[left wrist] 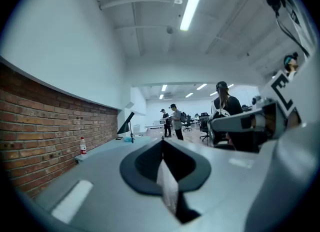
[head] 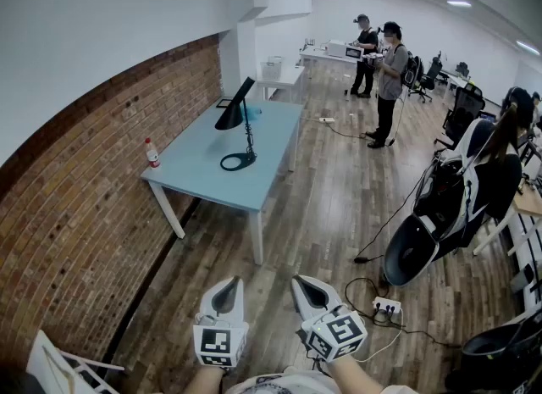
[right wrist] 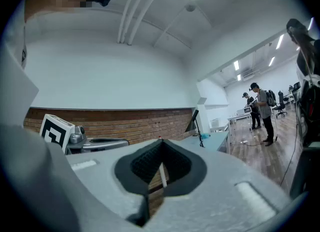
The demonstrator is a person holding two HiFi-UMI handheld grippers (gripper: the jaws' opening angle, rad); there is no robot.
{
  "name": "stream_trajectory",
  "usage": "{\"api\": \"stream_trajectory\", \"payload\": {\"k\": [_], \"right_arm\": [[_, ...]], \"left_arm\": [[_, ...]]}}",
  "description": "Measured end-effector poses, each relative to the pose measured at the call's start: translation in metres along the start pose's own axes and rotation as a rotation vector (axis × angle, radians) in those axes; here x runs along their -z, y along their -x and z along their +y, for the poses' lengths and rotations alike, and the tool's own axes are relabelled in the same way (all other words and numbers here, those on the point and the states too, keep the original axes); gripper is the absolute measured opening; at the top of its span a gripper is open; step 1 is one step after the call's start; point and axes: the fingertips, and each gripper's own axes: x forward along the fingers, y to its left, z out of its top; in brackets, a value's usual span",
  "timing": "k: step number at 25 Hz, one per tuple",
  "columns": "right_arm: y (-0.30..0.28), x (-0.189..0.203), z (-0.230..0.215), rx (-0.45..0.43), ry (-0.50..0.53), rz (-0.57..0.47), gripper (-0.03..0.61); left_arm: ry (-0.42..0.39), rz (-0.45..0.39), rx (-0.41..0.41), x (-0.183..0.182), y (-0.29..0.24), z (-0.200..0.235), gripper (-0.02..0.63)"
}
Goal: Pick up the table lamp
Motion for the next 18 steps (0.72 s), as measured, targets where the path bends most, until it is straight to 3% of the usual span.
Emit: {"api": "stream_trajectory", "payload": {"k": [8, 18], "right_arm": [[0.013, 0.004, -0.056, -0.020, -0.023, 0.014, -0.002], [0.022, -0.001, -0.087, -0.044, -0.040, 0.006, -0.002]], "left_arm": [[-0.001, 0.028, -0.002, 0.007, -0.038, -0.047, -0.008], [-0.015, 0.051, -0.020, 0.003, -0.060, -0.070, -0.008]]}}
